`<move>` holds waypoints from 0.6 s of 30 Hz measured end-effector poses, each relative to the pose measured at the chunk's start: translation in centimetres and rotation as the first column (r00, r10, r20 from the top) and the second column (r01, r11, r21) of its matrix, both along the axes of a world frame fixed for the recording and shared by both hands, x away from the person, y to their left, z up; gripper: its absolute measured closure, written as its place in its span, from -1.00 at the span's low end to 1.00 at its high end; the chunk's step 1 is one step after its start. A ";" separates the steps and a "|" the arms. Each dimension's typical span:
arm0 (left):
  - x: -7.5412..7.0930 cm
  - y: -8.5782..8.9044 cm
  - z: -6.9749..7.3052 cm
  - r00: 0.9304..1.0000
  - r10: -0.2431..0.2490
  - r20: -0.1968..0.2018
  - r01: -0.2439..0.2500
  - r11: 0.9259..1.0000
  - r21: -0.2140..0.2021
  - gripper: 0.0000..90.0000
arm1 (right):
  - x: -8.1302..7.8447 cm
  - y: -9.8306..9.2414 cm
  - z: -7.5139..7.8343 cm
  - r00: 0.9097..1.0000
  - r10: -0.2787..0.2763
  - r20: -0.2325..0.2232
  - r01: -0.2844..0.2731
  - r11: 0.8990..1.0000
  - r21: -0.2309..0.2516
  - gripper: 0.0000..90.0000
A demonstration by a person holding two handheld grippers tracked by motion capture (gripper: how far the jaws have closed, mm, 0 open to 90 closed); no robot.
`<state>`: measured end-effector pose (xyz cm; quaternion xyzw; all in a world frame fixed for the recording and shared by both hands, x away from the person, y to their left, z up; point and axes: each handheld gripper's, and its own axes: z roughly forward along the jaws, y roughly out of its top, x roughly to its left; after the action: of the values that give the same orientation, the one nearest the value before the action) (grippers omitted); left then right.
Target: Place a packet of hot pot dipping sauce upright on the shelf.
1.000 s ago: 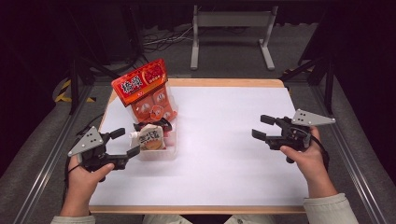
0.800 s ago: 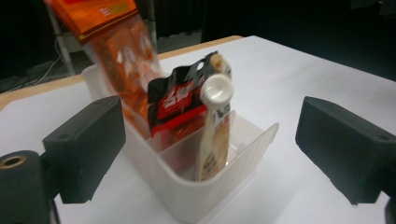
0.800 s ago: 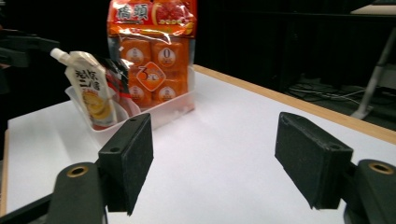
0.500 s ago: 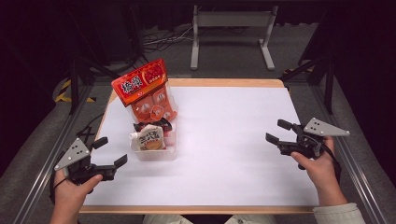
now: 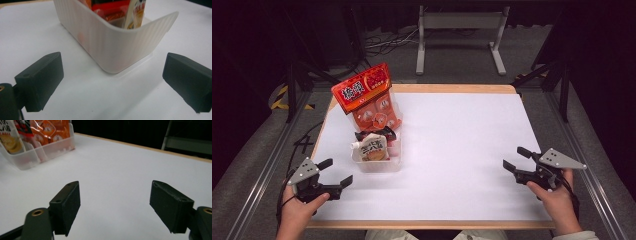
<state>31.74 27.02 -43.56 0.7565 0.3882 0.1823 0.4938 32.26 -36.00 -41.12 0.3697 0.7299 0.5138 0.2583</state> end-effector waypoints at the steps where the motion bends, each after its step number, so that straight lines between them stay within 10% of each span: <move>1: 0.1 -0.2 -0.3 1.000 -0.003 -0.005 0.003 1.000 0.009 -0.90 | -0.3 0.0 -0.4 1.000 0.000 -0.011 0.000 1.000 -0.004 -0.43; 18: 0.6 -1.7 -2.1 0.999 -0.014 -0.046 0.015 1.000 0.022 -0.88 | -1.2 -0.5 -2.8 0.995 -0.041 -0.094 0.037 0.998 -0.042 -0.42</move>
<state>32.38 25.28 -45.65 0.7688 0.3920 0.1656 0.4774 31.10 -36.48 -43.97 0.4024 0.7443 0.4757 0.2406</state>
